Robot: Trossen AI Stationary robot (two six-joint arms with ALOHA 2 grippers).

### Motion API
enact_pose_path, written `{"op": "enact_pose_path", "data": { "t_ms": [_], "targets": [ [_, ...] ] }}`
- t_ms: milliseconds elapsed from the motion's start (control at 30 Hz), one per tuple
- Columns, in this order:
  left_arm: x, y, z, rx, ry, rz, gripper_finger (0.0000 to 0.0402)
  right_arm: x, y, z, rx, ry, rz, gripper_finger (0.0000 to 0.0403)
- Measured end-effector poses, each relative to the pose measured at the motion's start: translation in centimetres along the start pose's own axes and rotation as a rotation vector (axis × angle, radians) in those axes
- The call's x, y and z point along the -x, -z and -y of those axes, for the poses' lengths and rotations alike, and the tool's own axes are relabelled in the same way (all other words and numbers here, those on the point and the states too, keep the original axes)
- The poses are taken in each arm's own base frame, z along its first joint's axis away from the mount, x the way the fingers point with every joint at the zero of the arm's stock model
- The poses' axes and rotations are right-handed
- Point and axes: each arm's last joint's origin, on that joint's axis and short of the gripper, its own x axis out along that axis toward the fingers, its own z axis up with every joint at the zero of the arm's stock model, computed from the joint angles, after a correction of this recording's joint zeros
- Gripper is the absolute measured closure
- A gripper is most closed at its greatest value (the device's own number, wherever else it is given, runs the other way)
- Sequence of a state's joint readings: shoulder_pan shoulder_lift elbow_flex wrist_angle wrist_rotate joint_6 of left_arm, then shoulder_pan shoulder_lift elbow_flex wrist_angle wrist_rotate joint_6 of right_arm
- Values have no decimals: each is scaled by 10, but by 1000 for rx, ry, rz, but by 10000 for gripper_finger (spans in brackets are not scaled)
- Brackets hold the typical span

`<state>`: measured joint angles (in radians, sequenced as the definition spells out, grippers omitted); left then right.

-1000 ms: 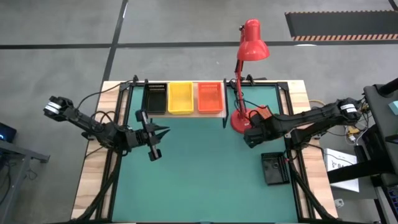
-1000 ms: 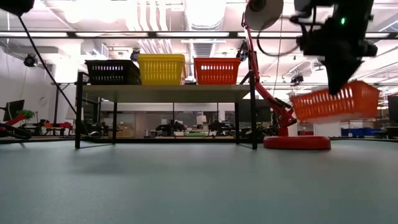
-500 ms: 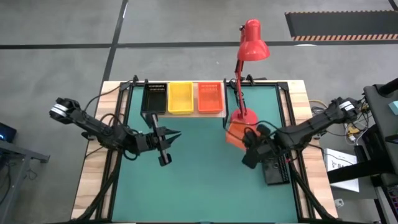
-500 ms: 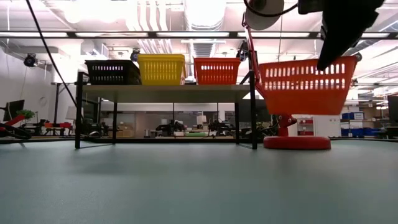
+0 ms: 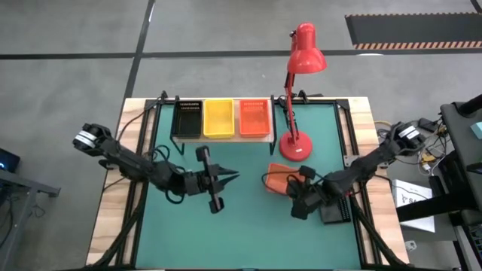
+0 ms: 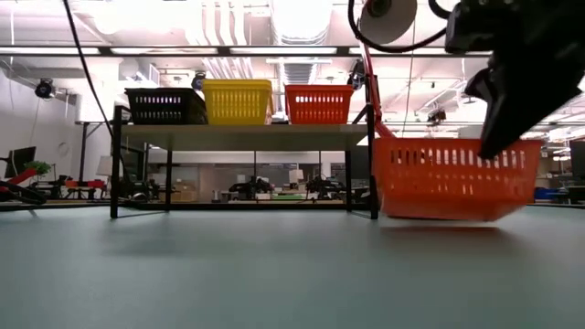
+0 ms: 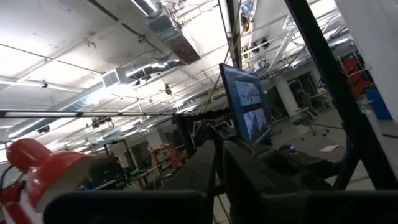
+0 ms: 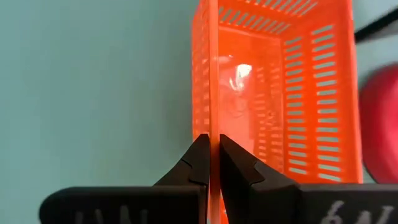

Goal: Stack baskets on shelf by color
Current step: Stack the orange bin on top of the orange bins on the shelf

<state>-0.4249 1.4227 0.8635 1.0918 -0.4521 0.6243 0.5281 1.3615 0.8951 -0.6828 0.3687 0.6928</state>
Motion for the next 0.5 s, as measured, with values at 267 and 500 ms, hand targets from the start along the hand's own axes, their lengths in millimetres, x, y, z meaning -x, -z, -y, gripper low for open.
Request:
{"op": "enact_pose_path", "data": {
  "t_ms": [267,500],
  "targets": [
    [-25,12,33,50,38,-24,386,3,17,-19,141,-9,45,391],
    [-48,28,60,131,62,-122,386,37,64,-36,325,-39,238,391]
  ]
}}
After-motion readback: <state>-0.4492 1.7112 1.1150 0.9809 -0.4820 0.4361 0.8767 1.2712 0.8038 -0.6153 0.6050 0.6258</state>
